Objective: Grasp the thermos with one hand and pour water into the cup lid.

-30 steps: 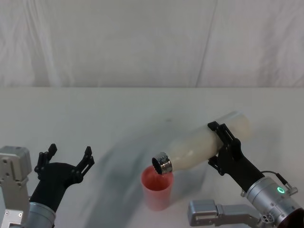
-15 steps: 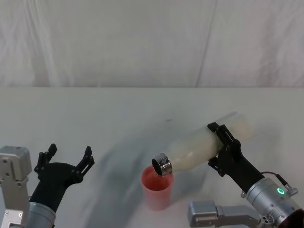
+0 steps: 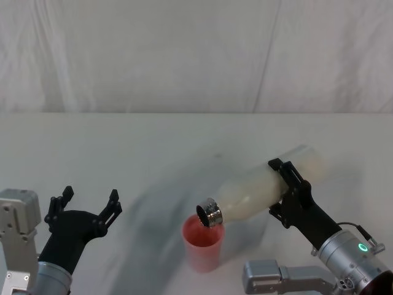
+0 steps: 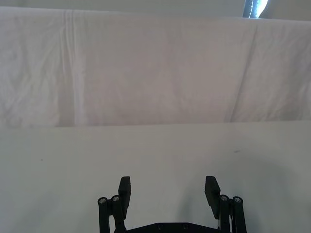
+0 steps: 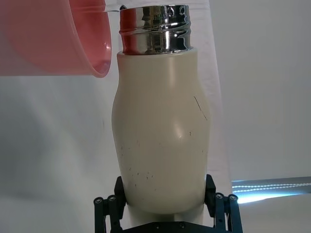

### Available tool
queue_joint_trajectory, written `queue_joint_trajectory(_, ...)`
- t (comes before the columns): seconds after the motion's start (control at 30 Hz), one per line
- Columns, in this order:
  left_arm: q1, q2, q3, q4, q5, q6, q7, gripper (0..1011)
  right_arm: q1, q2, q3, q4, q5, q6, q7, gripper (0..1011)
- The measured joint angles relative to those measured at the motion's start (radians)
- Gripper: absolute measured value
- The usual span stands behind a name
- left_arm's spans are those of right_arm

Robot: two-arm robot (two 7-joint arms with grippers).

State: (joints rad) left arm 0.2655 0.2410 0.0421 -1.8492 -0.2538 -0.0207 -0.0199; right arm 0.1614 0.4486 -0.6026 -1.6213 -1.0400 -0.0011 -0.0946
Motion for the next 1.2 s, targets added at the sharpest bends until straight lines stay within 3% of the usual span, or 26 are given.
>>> queue_joint_trajectory(1.2,0.000,0.000,0.000,0.000,0.000,0.000,0.000,1001,-0.001,0.001,0.004,-0.004,-0.002,0.003,-0.003,962)
